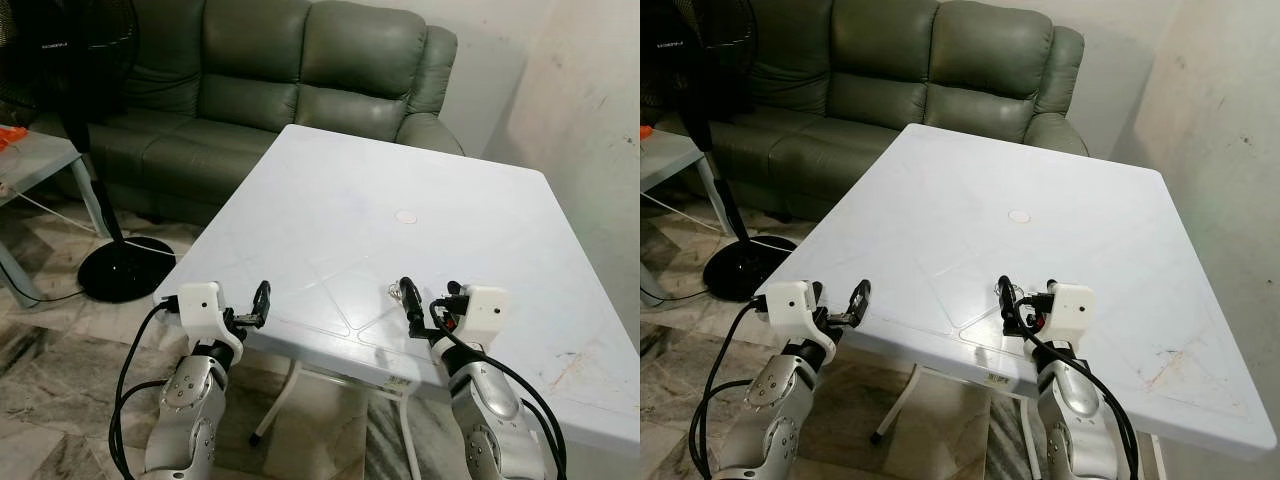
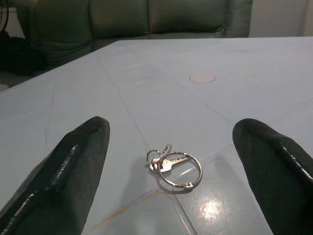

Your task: Hang keys on a hook

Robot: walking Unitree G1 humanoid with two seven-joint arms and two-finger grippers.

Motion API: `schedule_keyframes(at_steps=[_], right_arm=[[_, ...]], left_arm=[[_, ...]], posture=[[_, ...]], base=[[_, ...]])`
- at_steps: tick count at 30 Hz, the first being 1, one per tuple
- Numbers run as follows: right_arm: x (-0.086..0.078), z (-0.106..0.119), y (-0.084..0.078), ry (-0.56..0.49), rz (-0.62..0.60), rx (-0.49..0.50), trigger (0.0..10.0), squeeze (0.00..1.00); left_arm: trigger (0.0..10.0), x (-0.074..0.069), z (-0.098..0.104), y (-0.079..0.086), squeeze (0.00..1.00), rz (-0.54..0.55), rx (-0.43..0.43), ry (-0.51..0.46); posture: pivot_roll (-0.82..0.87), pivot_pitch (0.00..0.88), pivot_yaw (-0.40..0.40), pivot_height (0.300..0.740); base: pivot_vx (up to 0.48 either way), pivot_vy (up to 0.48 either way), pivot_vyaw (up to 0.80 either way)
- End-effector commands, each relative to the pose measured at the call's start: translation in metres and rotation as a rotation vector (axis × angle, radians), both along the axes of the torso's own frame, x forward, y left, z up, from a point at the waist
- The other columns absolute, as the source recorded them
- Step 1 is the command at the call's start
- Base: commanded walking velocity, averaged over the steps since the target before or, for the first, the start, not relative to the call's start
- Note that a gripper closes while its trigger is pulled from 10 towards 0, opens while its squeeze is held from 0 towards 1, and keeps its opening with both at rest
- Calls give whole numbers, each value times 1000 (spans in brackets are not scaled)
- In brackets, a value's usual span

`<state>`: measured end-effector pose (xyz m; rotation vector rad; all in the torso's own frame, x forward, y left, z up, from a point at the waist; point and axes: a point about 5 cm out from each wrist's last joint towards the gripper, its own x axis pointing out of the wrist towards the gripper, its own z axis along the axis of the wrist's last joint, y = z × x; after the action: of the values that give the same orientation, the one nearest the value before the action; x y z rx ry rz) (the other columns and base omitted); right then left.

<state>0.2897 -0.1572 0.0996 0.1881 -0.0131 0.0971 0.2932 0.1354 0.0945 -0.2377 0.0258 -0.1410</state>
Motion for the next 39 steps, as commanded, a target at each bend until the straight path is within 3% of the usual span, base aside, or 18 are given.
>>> schedule_keyframes(at_steps=[1,20,39], right_arm=[[1,3,-1,-11,10,-14,10000,0],[2,5,1,-19,6,-44,10000,0],[1,6,2,-23,-1,-45,10000,0]], left_arm=[[10000,2,0,-2,0,-7,-11,14],[10000,4,3,-3,0,-13,-27,0],[10000,4,4,-4,0,-27,-27,-1]], posture=[[43,36,-88,740],[42,35,-91,740],[40,37,-86,740]], base=[[0,0,0],[0,0,0],[301,0,0]])
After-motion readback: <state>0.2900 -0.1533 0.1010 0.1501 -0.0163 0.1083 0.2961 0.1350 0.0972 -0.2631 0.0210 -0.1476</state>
